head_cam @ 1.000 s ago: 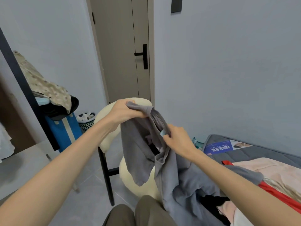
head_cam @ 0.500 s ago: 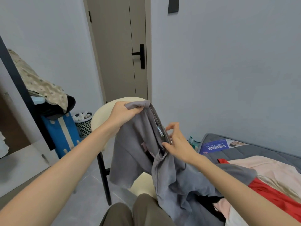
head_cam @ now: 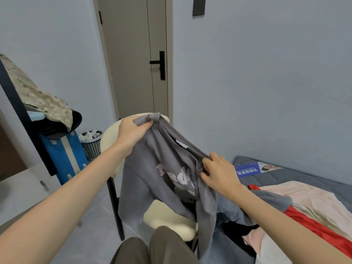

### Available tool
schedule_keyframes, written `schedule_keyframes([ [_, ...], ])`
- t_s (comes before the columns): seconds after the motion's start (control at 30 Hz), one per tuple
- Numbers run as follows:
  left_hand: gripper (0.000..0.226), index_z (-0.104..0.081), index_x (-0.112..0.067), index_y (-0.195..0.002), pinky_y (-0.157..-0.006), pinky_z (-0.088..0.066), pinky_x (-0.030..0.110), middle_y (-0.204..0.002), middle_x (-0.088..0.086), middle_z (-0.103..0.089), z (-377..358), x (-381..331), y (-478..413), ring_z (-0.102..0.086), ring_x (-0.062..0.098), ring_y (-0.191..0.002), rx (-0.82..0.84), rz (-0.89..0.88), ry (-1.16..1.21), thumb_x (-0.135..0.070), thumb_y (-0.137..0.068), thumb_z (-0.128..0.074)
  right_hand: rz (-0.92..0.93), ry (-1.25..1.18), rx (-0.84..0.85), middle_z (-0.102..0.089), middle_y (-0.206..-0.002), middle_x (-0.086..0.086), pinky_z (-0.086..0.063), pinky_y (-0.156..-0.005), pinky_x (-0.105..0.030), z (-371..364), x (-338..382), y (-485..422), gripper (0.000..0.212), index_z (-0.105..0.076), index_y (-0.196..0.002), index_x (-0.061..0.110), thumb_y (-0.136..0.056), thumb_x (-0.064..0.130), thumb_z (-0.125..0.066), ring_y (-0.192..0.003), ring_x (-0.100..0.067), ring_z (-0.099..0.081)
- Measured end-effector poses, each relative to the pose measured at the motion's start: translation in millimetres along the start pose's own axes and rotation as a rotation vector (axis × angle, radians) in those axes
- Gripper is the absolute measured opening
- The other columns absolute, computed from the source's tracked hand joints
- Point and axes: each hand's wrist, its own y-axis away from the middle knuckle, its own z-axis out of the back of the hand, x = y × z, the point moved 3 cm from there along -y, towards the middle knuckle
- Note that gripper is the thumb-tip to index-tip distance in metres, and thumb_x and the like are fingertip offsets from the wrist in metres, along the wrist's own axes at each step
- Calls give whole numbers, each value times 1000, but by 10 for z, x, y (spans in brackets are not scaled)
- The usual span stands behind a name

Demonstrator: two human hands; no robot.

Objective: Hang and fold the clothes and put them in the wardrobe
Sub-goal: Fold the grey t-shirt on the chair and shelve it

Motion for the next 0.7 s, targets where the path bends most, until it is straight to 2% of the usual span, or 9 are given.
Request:
schedule_keyframes([
  [0.1, 17, -60, -21, -75, -64, -37, 24, -76, -7, -53, 56, -10, -44, -47, 10, -75, -70, -48, -13, -31, -85, -70, -138, -170, -42, -51, -88, -10, -30, -59, -34, 41, -196, -53, 14, -36, -80, 15, -86, 9, -47, -76, -32, -49],
  [0.2, 14, -61, -21, -82, -66, -39, 22, -83, -4, -55, 131, -33, -72, -49, 10, -79, -90, -30, 8, -32, -85, -69, -196, -439, 58, -55, -85, -11, -29, -63, -34, 58, -355, -121, 14, -40, -86, 11, -85, 1, -49, -75, -29, -47],
  [0.27, 15, -62, -24, -76, -67, -40, 21, -82, -7, -57, 144, -41, -67, -52, 8, -79, -85, -10, 20, -34, -84, -70, -174, -606, 235, -58, -101, -9, -37, -73, -29, 10, -248, -95, 21, -42, -102, 10, -88, 12, -58, -86, -24, -52],
  [0.33, 16, -61, -28, -72, -69, -42, 20, -80, -11, -60, 122, -48, -34, -55, 7, -79, -75, 4, 42, -34, -83, -71, -95, -663, 409, -52, -120, -4, -39, -80, -21, -90, -7, -27, 45, -38, -120, 12, -85, 23, -62, -101, -16, -52],
  [0.4, 16, -62, -30, -71, -74, -45, 22, -79, -14, -62, 81, -44, 3, -57, 7, -81, -57, 6, 46, -33, -83, -72, -67, -766, 449, -46, -129, 2, -37, -79, -18, -146, 263, 60, 54, -31, -125, 20, -81, 34, -60, -104, -8, -50],
  [0.53, 16, -61, -23, -74, -78, -47, 28, -83, -5, -62, 55, -69, 58, -57, 11, -82, -50, -4, 15, -32, -83, -72, -83, -910, 368, -54, -114, 4, -43, -62, -15, -171, 657, 244, 68, -17, -131, 34, -76, 53, -52, -71, 4, -57],
  [0.57, 17, -61, -23, -73, -77, -47, 28, -82, -5, -61, 57, -79, 68, -57, 11, -81, -56, -5, 10, -32, -83, -72, -32, -848, 357, -50, -124, 1, -44, -65, -17, -199, 734, 303, 77, -12, -134, 37, -74, 58, -55, -81, 2, -60],
  [0.63, 19, -60, -24, -71, -76, -46, 29, -81, -4, -61, 53, -98, 79, -56, 12, -80, -64, 0, 2, -33, -82, -72, 63, -652, 266, -7, -157, 3, -42, -79, -22, -282, 857, 426, 86, -10, -132, 36, -71, 67, -61, -117, -12, -51],
  [0.7, 21, -58, -27, -69, -78, -48, 30, -82, -4, -61, 35, -117, 91, -56, 13, -80, -69, 10, -6, -34, -81, -72, 114, -506, 110, 19, -158, -4, -42, -88, -30, -318, 977, 524, 74, -22, -124, 25, -75, 59, -65, -131, -25, -39],
])
